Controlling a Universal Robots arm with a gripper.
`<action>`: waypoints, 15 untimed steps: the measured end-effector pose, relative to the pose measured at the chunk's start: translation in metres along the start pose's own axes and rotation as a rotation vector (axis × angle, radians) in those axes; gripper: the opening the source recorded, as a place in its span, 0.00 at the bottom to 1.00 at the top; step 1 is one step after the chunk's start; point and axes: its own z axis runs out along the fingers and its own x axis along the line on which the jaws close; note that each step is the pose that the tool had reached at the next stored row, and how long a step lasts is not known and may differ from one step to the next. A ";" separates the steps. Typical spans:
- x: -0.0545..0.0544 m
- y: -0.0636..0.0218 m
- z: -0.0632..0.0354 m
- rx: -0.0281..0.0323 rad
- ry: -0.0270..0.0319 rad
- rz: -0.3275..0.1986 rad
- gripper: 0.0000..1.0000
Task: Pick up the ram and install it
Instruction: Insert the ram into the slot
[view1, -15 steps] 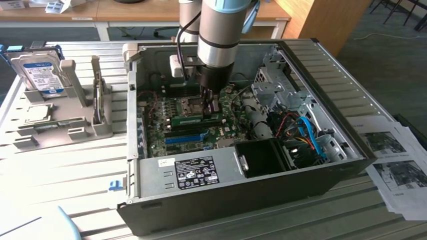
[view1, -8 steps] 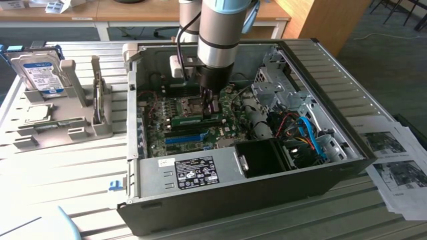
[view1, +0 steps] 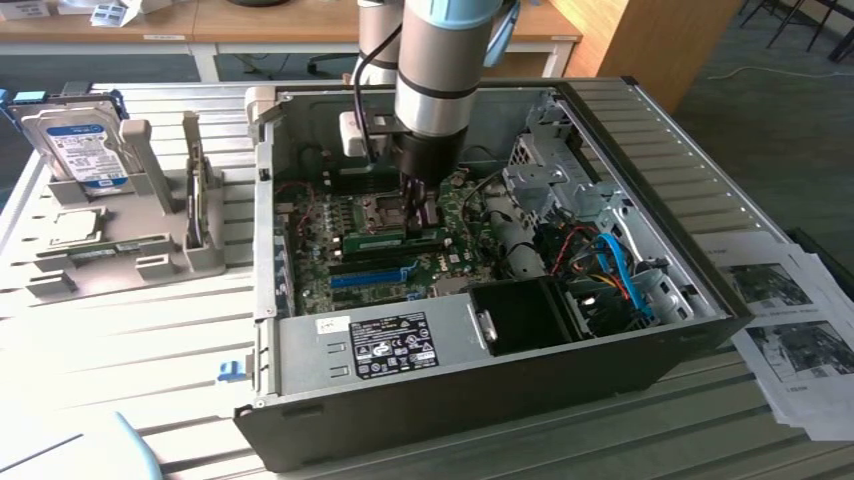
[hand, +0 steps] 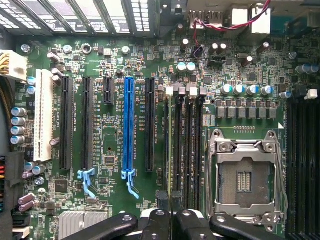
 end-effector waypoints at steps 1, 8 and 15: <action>0.000 0.0000 0.0001 0.0000 0.0001 0.000 0.11; 0.000 0.0000 0.0013 0.0001 0.0000 0.000 0.11; 0.000 -0.0001 0.0031 0.0000 0.0002 0.000 0.11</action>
